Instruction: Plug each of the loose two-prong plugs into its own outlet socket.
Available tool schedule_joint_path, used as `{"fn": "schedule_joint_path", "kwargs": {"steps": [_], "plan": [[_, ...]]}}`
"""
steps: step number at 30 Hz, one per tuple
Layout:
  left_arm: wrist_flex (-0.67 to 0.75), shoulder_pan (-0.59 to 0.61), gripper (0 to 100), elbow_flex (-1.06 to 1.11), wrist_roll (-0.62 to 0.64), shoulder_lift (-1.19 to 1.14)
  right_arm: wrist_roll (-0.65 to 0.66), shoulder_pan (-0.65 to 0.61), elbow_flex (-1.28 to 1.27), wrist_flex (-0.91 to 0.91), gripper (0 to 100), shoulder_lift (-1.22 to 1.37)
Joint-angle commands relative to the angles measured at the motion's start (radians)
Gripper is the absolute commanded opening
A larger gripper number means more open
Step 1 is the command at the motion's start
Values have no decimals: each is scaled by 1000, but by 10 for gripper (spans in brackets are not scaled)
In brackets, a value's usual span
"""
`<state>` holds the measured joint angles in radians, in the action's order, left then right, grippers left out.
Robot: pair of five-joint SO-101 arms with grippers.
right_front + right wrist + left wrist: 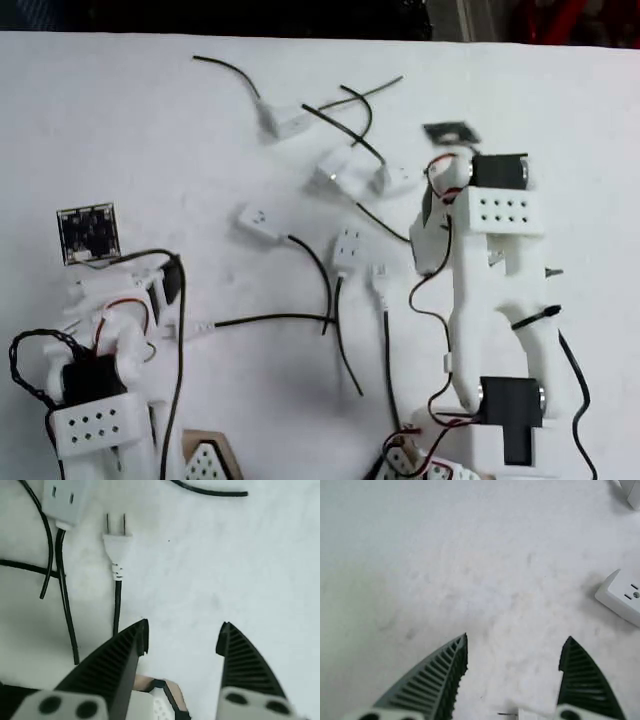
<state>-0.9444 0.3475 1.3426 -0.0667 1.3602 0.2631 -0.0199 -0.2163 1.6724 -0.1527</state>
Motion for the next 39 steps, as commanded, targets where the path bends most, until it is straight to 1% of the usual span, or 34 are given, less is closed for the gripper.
{"fn": "schedule_joint_path", "kwargs": {"steps": [1, 3, 5, 6, 8, 9, 11, 15, 19, 23, 28, 35, 37, 39], "plan": [[23, 7, 293, -3, 0, 10, 38, -76, -66, -73, 211, -41], [23, 7, 293, -3, 0, 10, 37, -131, -118, -127, 211, -42], [23, 7, 293, 0, 0, 10, 9, -179, -158, -191, 176, -41], [25, 7, 293, 3, 0, 10, -9, -199, -175, -234, 137, -41], [25, 7, 293, 3, 0, 10, -29, -234, -213, -328, 25, -41], [25, 7, 293, 3, 0, 10, -34, -254, -233, -372, 9, -41], [25, 7, 293, 3, 0, 10, -38, -283, -282, -444, 47, -41], [25, 7, 293, 3, 0, 10, -48, -354, -397, -593, 17, -39], [25, 7, 293, 5, 0, 10, -48, -355, -483, -736, 18, -39], [25, 7, 293, 5, 0, 10, -38, -285, -522, -840, 18, -7], [25, 7, 293, 5, 0, 10, -37, -166, -496, -900, 18, 125], [25, 7, 293, 5, 0, 10, -35, 64, -316, -727, 18, 165], [25, 7, 293, 5, 0, 10, 12, 124, -293, -676, 17, 165], [25, 7, 293, 5, 0, 10, 104, 186, -288, -630, 17, 165]]}}
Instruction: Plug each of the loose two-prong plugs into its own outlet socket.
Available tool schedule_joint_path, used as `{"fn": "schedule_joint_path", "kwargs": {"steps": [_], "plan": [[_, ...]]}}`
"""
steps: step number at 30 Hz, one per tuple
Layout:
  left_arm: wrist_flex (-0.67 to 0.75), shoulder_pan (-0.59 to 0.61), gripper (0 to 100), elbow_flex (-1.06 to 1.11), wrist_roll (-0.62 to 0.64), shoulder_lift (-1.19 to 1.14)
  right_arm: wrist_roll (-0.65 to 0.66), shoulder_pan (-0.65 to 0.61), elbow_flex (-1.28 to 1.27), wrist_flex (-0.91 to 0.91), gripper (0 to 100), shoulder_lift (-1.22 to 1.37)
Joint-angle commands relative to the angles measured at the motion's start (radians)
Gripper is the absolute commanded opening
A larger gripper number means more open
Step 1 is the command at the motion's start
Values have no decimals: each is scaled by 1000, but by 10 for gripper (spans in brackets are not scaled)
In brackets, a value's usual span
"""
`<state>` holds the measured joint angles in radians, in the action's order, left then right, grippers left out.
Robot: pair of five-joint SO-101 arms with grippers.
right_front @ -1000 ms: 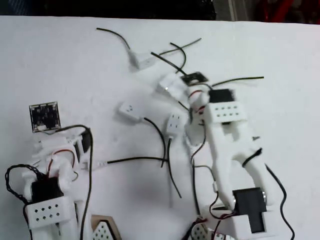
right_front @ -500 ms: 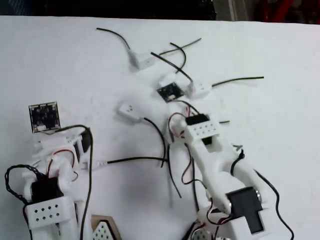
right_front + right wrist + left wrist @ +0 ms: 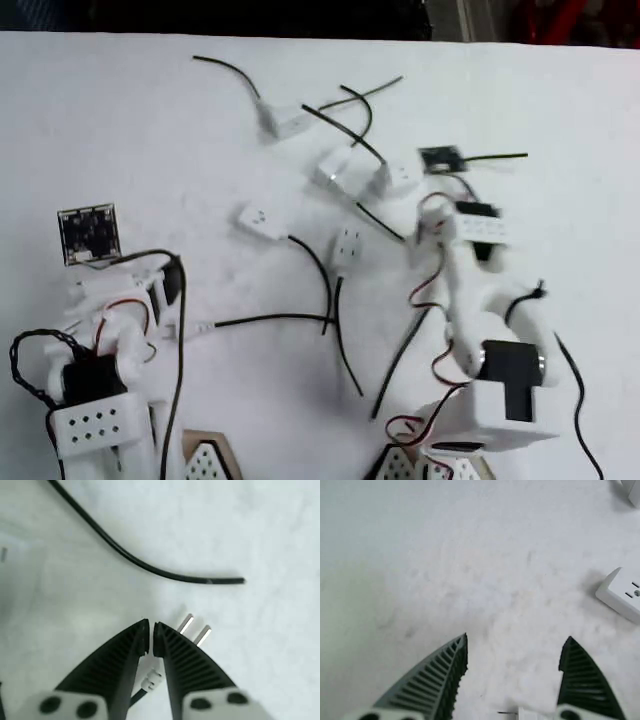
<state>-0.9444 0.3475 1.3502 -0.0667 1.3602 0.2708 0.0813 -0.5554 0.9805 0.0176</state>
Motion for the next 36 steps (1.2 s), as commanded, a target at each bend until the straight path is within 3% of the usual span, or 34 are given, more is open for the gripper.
{"fn": "schedule_joint_path", "kwargs": {"steps": [1, 8, 14, 21, 28, 33, 36], "plan": [[25, 7, 293, -3, 0, 10, 141, 114, 51, 81, 17, -5], [25, 7, 293, -3, 0, 10, 462, 262, 52, 205, 17, -48], [25, 7, 293, -3, 0, 10, 720, 259, 52, 320, 17, -272], [25, 7, 293, -3, 0, 10, 1143, 229, 35, 415, 25, -460], [25, 7, 293, -2, 0, 10, 1352, 255, -35, 415, 241, -415], [25, 7, 293, -2, 0, 10, 1560, 308, -87, 403, 305, -355], [25, 7, 293, -2, 0, 10, 1617, 338, -107, 337, 336, -306]]}}
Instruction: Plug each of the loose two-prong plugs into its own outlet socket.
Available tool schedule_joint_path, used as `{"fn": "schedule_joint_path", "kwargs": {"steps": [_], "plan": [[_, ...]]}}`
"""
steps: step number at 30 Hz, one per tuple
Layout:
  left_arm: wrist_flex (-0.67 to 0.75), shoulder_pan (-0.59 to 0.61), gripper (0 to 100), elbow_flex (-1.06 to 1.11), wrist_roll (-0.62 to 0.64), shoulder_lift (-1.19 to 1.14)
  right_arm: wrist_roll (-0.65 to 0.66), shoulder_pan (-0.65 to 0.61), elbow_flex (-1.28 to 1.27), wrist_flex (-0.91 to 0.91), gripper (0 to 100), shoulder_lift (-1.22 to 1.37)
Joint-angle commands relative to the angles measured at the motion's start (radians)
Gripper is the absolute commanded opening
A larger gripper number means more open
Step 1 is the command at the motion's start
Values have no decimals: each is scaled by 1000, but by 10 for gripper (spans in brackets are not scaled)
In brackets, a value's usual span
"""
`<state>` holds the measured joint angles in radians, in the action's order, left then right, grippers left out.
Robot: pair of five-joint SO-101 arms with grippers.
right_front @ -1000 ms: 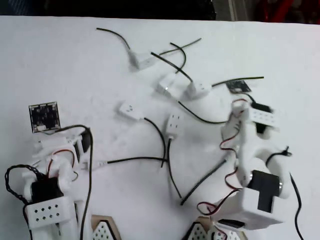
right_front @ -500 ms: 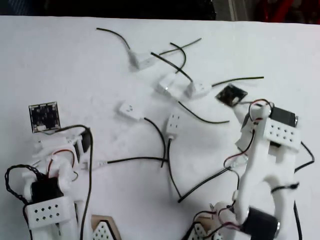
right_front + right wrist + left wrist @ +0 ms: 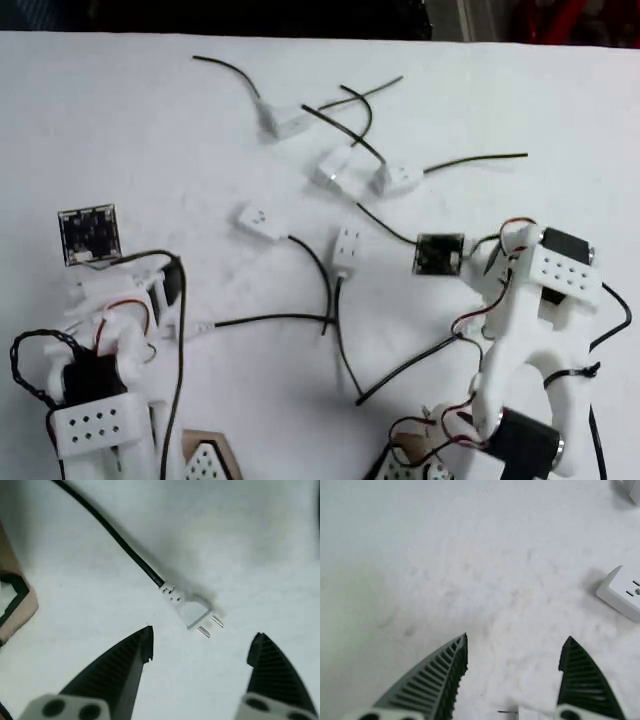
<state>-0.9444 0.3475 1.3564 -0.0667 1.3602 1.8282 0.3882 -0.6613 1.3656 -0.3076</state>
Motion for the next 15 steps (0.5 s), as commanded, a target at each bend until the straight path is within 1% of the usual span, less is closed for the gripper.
{"fn": "schedule_joint_path", "kwargs": {"steps": [1, 8, 15], "plan": [[25, 7, 293, -8, 0, 10, 60, 36, -6, -74, 346, 41], [25, 7, 293, -8, 0, 10, 60, 27, -9, -189, 360, 217], [25, 7, 293, -8, 0, 10, 57, 7, -11, -209, 349, 289]]}}
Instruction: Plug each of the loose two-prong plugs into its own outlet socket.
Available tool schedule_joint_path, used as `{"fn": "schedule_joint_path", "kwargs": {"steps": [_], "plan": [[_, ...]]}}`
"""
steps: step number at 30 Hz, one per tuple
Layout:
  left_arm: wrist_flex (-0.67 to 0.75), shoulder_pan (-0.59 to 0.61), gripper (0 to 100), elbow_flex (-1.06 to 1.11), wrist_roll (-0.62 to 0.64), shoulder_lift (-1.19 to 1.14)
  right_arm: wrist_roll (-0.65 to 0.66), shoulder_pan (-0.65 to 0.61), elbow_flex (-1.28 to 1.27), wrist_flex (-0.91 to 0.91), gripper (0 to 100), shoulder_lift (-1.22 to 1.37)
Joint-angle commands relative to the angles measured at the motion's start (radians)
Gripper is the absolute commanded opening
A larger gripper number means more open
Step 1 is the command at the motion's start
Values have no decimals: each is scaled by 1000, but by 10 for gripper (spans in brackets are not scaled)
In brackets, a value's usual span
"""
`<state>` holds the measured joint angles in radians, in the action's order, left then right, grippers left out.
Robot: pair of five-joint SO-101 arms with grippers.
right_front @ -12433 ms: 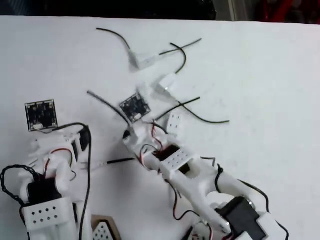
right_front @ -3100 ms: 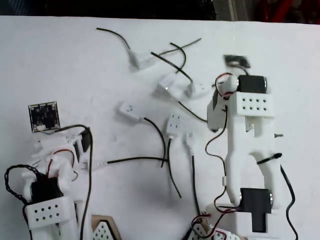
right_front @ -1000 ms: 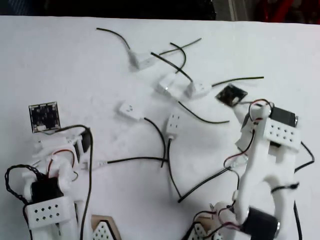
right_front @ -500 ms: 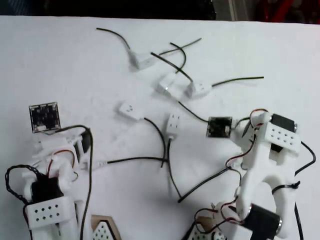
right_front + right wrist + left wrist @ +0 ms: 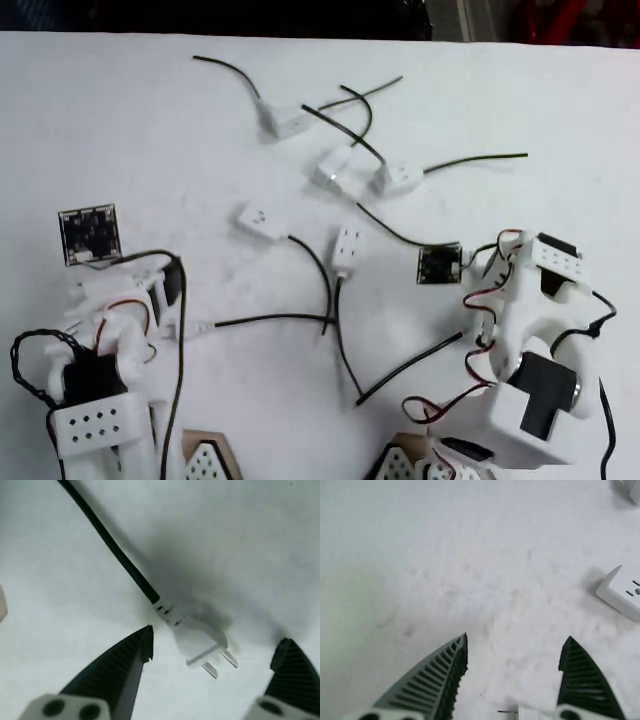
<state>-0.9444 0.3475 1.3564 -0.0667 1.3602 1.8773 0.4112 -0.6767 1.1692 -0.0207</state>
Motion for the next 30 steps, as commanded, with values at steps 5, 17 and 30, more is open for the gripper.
{"fn": "schedule_joint_path", "kwargs": {"steps": [5, 17, 30], "plan": [[25, 7, 293, -8, 0, 10, 8, -25, -20, -13, 219, 5], [25, 7, 293, -8, 0, 10, -285, -137, -60, -15, 15, -4], [25, 7, 293, -8, 0, 10, -1034, -302, 78, -13, 17, -4]]}}
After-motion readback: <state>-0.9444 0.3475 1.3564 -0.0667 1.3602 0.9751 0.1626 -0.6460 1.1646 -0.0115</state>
